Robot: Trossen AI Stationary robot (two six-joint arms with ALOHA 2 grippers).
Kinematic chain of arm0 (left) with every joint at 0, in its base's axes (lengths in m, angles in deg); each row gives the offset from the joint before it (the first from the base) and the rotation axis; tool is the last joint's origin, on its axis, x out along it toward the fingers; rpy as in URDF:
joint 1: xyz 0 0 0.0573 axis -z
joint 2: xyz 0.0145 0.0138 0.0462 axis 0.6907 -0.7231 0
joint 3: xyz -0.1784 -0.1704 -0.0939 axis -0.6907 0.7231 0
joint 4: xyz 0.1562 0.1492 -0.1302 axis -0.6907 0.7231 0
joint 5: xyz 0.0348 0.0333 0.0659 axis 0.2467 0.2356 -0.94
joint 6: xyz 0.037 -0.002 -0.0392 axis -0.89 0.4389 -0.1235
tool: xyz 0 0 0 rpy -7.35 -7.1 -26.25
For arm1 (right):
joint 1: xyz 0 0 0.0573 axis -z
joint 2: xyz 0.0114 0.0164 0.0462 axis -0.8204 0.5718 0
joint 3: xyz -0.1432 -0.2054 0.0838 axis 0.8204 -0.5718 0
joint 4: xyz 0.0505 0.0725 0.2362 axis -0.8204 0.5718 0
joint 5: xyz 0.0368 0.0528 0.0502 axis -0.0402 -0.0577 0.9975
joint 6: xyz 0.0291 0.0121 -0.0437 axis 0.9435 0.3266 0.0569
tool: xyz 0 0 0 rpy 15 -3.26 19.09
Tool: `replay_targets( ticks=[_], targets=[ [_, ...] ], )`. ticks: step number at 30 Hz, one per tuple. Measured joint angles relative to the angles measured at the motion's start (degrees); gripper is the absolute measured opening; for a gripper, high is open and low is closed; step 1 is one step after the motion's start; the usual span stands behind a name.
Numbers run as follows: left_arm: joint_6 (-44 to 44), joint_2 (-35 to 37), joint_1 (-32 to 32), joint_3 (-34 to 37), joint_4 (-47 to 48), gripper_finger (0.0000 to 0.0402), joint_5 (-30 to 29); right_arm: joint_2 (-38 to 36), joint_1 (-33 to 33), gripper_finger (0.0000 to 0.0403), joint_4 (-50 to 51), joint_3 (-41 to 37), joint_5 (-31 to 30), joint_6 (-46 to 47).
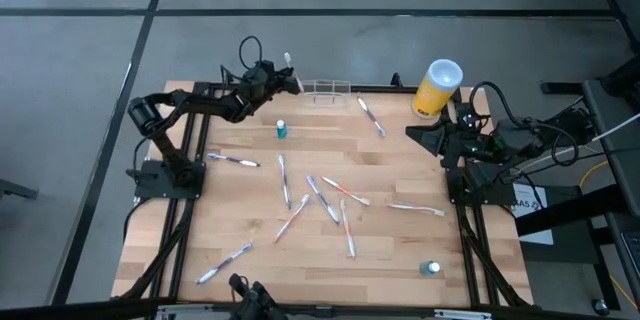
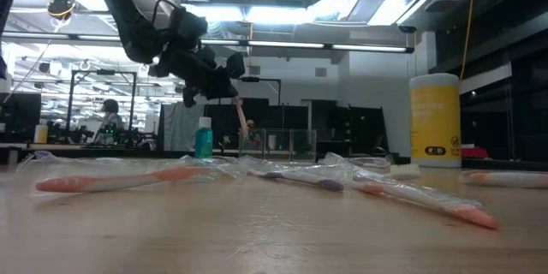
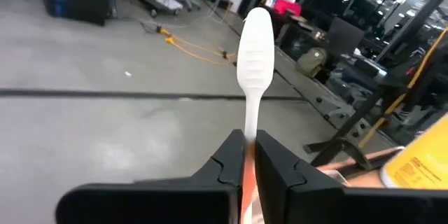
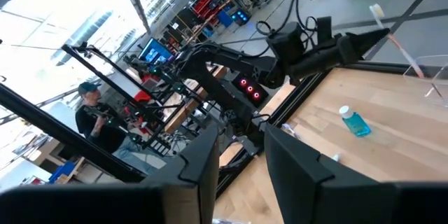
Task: Pick & Place toothbrushing station
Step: Put the orange toothbrush into the transparent organizer, then put the blue mouthwash into the transparent organizer
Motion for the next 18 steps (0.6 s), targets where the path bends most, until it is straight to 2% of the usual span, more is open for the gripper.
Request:
replay_targets(
  ticks=[4, 8, 18],
  targets=[
    [3.4, -3.2, 0.1, 0.0, -4.2, 0.0027, 3.6, 0.0, 0.0, 0.0118, -0.5, 0.0, 0.0, -0.6],
    [6.0, -4.3, 0.1, 0.0, -6.2, 0.0050, 4.0, 0.0, 0.0, 0.0118, -1.2, 0.0, 0.2, -1.1],
    [7.4, -3.9, -0.6, 0.0, -4.0, 0.0150, 6.9, 0.0, -1.2, 0.0118, -1.3, 0.0, 0.4, -1.2]
  ],
)
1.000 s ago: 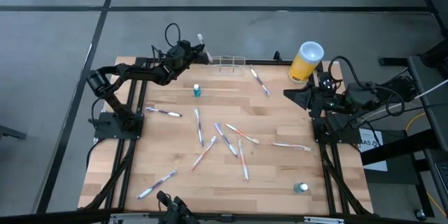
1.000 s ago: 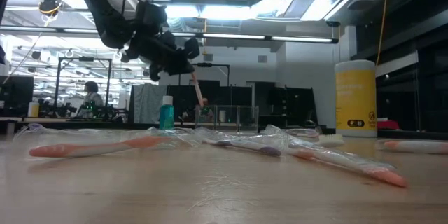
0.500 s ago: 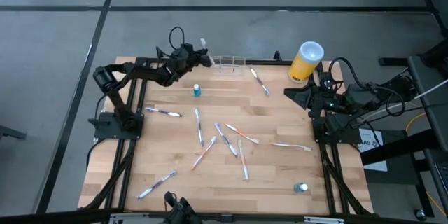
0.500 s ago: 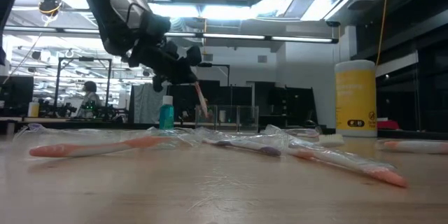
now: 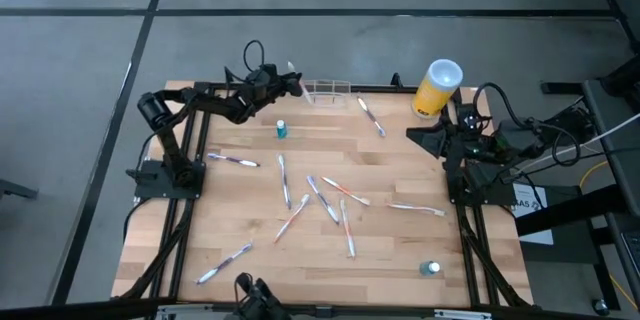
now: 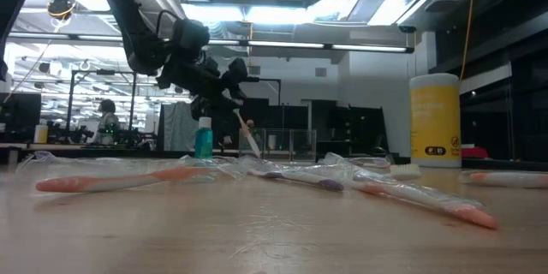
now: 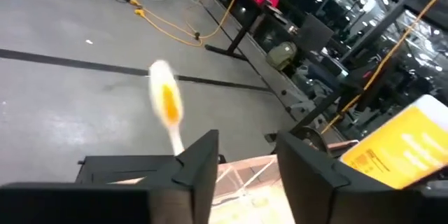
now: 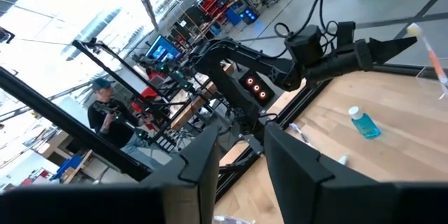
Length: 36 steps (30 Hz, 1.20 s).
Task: Pick & Place toothbrushing station
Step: Put the blue mouthwash into the transparent organizer
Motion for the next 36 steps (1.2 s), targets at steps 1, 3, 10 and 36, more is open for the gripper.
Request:
replay_targets(
  ticks=[1, 3, 10, 36],
  targets=[
    [-0.6, 0.5, -0.1, 0.0, 0.6, 0.0158, 0.2, 0.0, -0.3, 0.0118, 0.0, 0.0, 0.0, 0.2],
    [-2.8, 1.8, -0.3, 0.0, 2.2, 0.0172, 1.4, 0.0, -1.2, 0.0118, 0.0, 0.0, -0.5, 0.6],
    [-14.9, 12.2, -1.9, 0.0, 23.8, 0.0184, 4.8, 0.0, -4.6, 0.0118, -0.5, 0.0, -5.2, 0.9],
    [-30.9, 29.2, 11.9, 0.0, 63.5, 0.0223, 3.7, 0.2, -6.2, 0.0118, -2.4, 0.0, -8.3, 2.1]
  ],
)
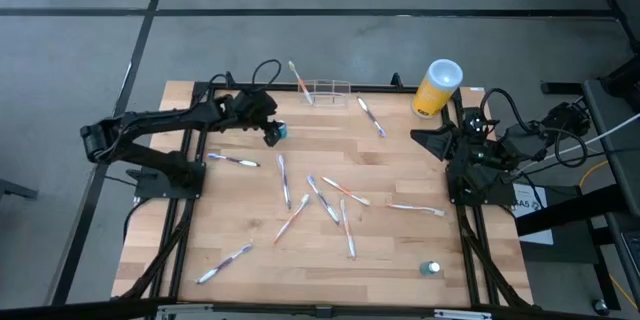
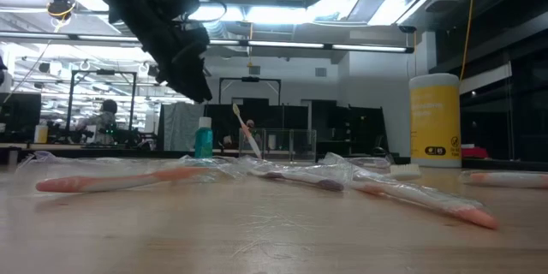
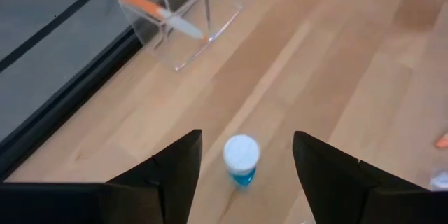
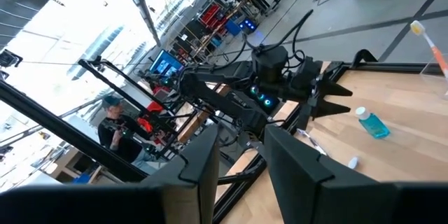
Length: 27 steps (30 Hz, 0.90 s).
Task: Pick & Place toothbrushing station
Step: Put the blue mouthwash into the transparent organizer
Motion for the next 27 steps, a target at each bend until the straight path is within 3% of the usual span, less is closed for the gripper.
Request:
replay_targets(
  ticks=[8, 20, 24, 27],
  targets=[
    [0.5, -0.7, -0.2, 0.0, 0.7, 0.0235, 0.0, 0.0, 0.0, 0.0118, -0.2, 0.0, 0.2, -0.9],
    [5.0, -9.4, -0.2, 0.0, -1.4, 0.0232, -0.5, 0.0, 0.0, 0.0118, -1.1, 0.0, 1.3, -1.5],
    [8.2, -10.8, -0.2, 0.0, -1.5, 0.0191, -1.9, 0.0, 0.0, 0.0118, -1.3, 0.0, 1.5, -1.3],
    [8.9, -10.8, -0.2, 0.0, -2.4, 0.0114, -2.0, 0.0, 0.0, 0.0118, -1.5, 0.0, 1.6, -1.3]
  ],
)
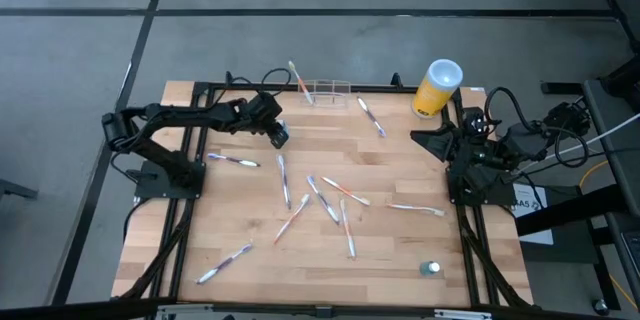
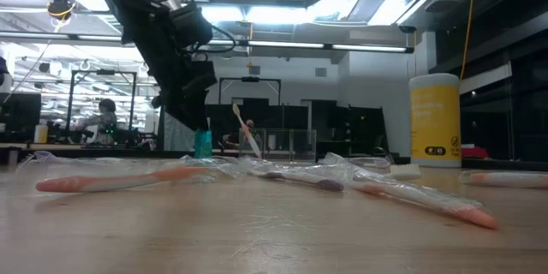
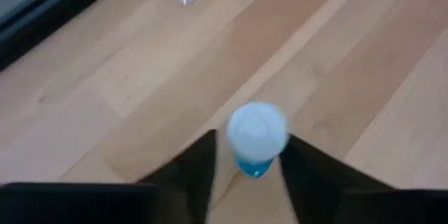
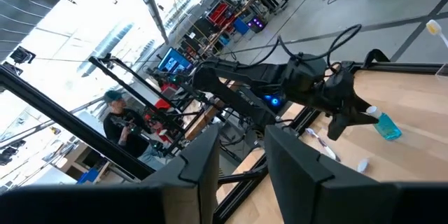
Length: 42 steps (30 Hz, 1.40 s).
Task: Pick & Place toothbrushing station
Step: Put the blue mouthwash into the transparent organizer
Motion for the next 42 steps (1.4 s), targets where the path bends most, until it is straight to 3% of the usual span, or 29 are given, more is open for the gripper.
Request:
replay_targets(
  ticks=[2, 8, 15, 19, 27, 38, 42],
  targets=[
    [0.1, 0.1, 0.0, 0.0, -1.2, 0.0076, 0.7, 0.0, 0.0, 0.0118, 0.0, 0.0, 0.0, 0.0],
    [0.2, 0.6, 0.0, 0.0, -5.3, 0.0076, 1.0, 0.0, 0.0, 0.0118, -0.2, 0.0, 0.0, 0.2],
    [3.2, 0.9, -0.1, -0.1, -15.7, 0.0076, 7.2, 0.0, 0.0, 0.0118, -1.3, 0.0, -0.3, -0.2],
    [3.6, 0.9, -1.1, -3.5, -17.0, 0.0076, 8.6, 0.0, 0.0, 0.0118, -1.3, 0.0, -0.9, -0.2],
    [-2.2, -2.3, -6.0, -16.8, -13.7, 0.0076, 8.5, 0.0, 0.0, 0.0118, -1.3, 0.0, -1.6, -1.8],
    [-13.2, -24.6, -8.8, -43.5, 4.3, 0.0073, 11.7, 0.0, 0.0, 0.0118, -3.7, 0.0, -1.7, -4.3],
    [-13.6, -29.2, -10.0, -47.4, 7.5, 0.0004, 11.6, 0.0, 0.0, 0.0118, -6.4, 0.0, -3.3, -6.8]
  ],
)
